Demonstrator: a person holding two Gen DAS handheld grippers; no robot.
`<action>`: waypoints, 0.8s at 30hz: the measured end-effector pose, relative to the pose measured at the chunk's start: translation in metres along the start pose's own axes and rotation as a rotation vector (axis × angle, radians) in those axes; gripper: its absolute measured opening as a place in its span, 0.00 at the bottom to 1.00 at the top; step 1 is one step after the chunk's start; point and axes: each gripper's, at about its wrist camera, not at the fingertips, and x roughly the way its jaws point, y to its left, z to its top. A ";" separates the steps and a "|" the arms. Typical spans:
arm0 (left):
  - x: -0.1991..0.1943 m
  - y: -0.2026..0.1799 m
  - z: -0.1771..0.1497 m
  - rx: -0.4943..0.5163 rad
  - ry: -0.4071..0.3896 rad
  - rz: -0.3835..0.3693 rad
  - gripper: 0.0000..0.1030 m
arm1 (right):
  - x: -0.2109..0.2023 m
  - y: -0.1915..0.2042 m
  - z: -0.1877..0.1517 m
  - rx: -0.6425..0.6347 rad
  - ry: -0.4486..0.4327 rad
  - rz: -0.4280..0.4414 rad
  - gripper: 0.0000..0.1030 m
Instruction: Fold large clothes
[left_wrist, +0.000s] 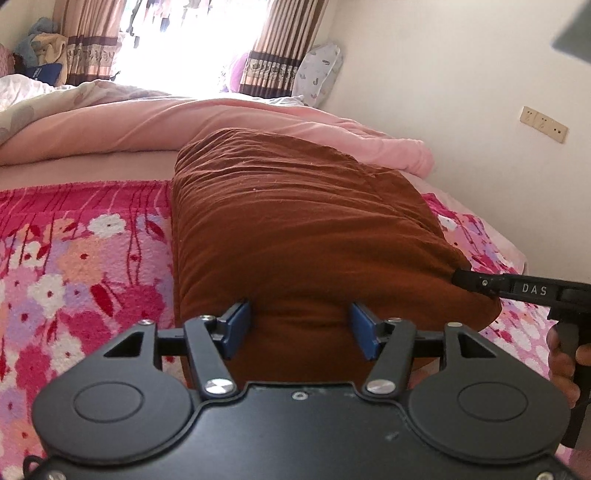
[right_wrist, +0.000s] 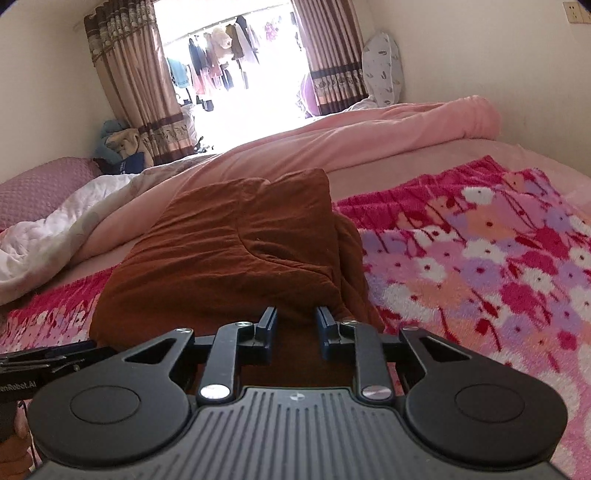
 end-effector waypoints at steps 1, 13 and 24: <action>-0.001 0.000 0.001 -0.002 0.001 0.002 0.59 | 0.000 -0.001 -0.001 0.004 -0.001 0.002 0.26; -0.036 0.021 -0.037 0.012 0.037 0.113 0.62 | -0.044 -0.038 -0.014 0.266 -0.098 0.048 0.71; -0.003 0.013 -0.045 0.065 0.064 0.217 0.47 | -0.007 -0.056 -0.021 0.469 0.017 0.169 0.65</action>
